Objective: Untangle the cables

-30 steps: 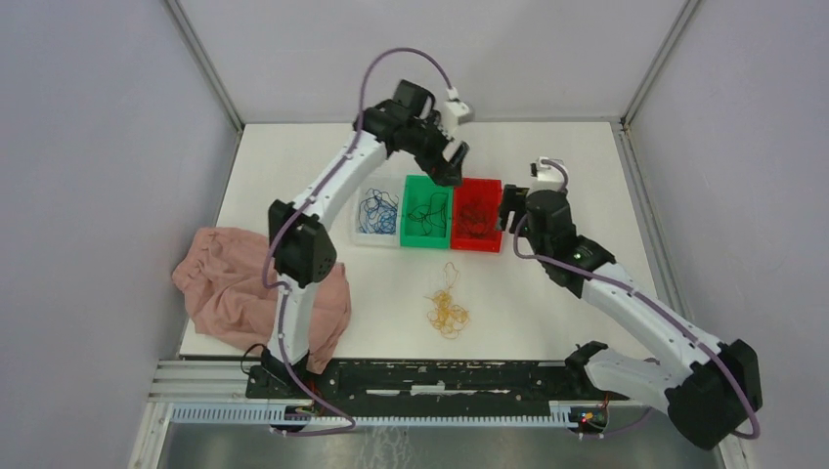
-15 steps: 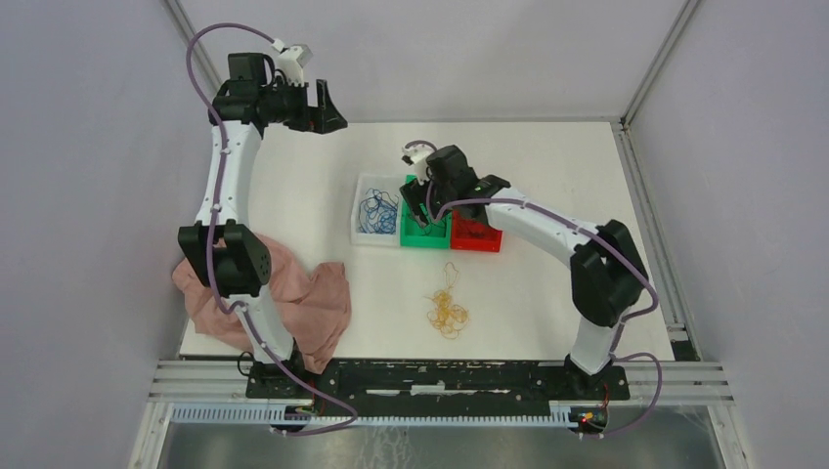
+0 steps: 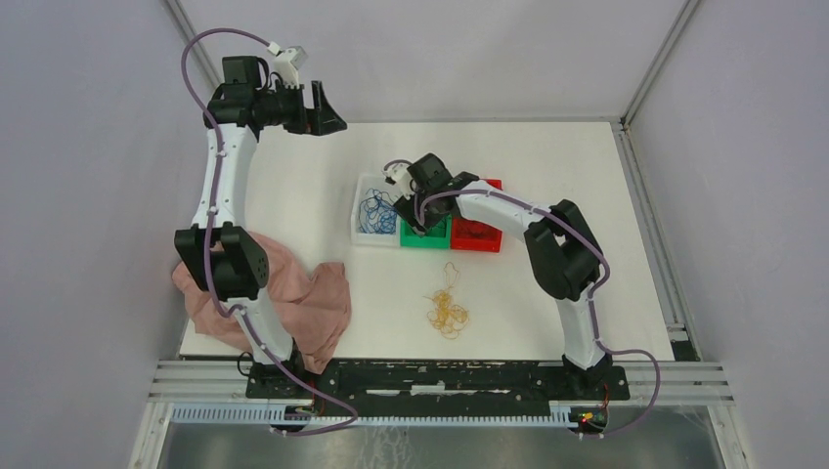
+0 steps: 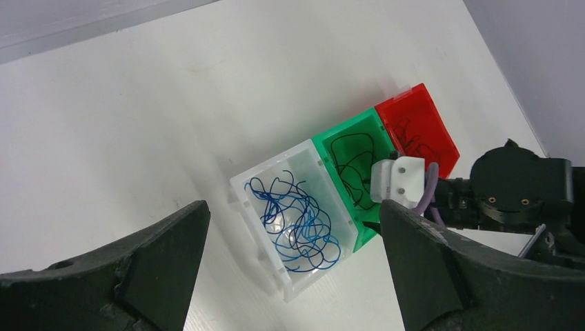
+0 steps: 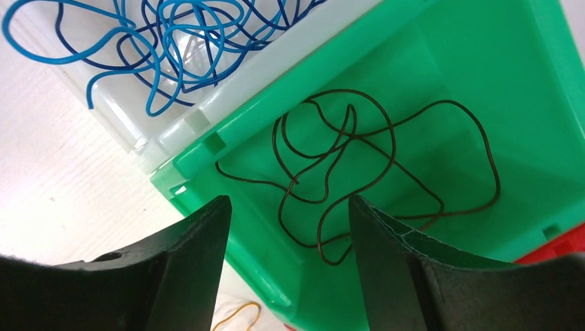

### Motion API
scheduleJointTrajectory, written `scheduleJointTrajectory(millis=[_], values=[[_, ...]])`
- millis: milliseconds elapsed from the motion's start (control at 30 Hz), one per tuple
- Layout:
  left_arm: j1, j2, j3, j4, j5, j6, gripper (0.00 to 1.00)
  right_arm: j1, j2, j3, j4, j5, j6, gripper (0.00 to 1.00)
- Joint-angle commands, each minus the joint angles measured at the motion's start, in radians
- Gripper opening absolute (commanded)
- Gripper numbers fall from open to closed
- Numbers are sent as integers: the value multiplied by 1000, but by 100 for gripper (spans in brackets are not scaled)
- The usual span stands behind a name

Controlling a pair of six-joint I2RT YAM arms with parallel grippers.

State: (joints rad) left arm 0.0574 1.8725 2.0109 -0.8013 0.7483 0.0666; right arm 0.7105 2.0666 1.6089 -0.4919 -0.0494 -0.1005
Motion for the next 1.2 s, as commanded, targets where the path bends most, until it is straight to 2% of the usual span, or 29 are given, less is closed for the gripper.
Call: scheduleJointTrajectory(millis=[0, 100, 267, 367, 633, 833, 1033, 1167], values=[[16, -63, -15, 43, 47, -39, 99, -3, 58, 56, 27, 28, -59, 66], [18, -76, -43, 50, 55, -39, 99, -2, 53, 3, 131, 75, -51, 54], [18, -97, -76, 53, 61, -36, 100, -4, -30, -71, 262, 111, -34, 15], [16, -104, -90, 53, 70, -39, 99, -5, -90, -89, 285, 133, -21, 1], [17, -143, -143, 53, 91, -31, 100, -14, -309, -138, 327, 182, 11, 0], [17, -175, -158, 52, 96, -22, 100, -89, -463, -151, 266, 197, 84, 0], [18, -195, -165, 53, 109, -21, 100, -150, -644, -215, 273, 207, 109, 0], [18, -204, -179, 64, 117, -29, 100, -172, -700, -200, 252, 196, 110, 0]])
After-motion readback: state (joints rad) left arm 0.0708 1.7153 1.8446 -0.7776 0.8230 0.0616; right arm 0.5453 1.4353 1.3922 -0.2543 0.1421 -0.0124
